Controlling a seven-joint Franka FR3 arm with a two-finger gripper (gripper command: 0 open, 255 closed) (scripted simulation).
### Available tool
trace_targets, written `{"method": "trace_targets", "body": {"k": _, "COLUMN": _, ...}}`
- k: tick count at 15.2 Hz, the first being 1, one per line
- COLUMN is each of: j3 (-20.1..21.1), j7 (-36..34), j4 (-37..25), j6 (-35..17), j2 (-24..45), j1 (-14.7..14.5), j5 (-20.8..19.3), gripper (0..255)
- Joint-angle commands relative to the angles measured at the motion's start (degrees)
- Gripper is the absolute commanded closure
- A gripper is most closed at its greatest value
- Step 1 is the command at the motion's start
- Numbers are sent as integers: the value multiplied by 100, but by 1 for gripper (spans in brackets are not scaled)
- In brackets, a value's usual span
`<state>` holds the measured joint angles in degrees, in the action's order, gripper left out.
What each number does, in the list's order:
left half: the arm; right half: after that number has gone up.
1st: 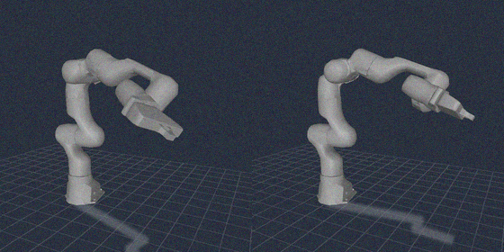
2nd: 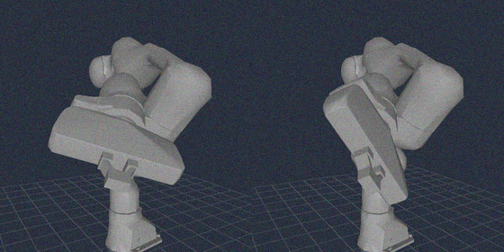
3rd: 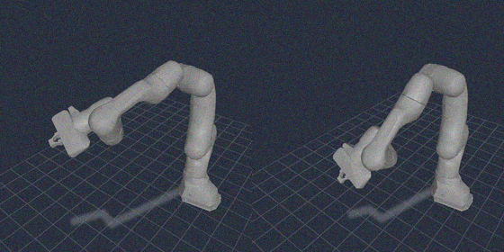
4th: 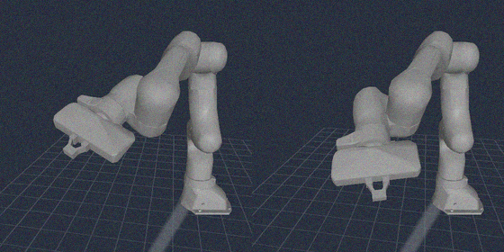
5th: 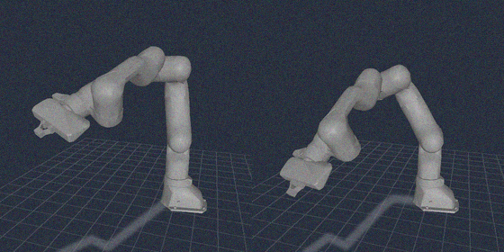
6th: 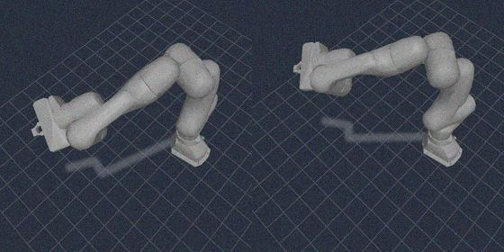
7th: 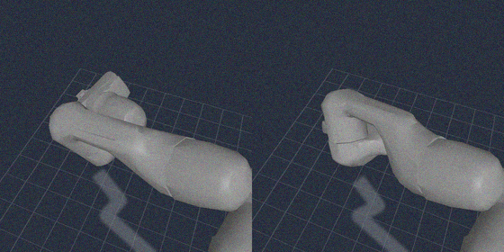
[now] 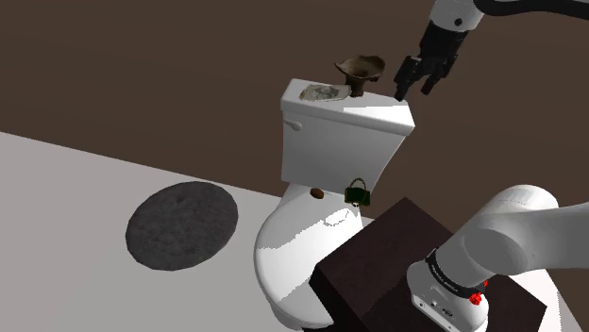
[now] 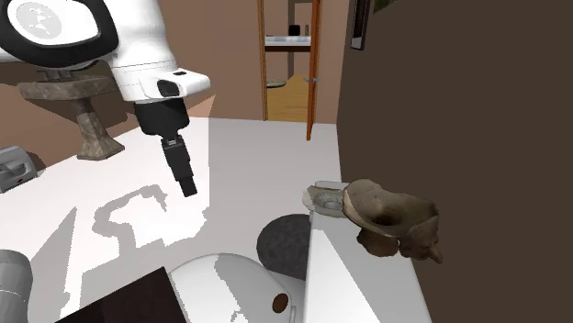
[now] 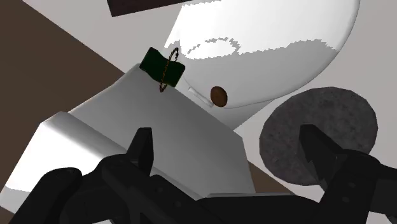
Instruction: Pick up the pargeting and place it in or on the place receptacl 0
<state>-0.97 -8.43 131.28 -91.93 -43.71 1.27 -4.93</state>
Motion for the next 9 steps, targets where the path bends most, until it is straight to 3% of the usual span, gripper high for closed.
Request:
{"method": "trace_targets", "body": {"k": 1, "j3": 0, "j7": 0, "j4": 0, "j6": 0, "j2": 0, "j1": 0, "j5": 0, "gripper": 0}}
{"method": "trace_targets", "body": {"k": 9, "j3": -1044, "j7": -442, "j4": 420, "j6": -2132, "j2": 791, "j1": 204, "j5": 1289, "gripper": 0}}
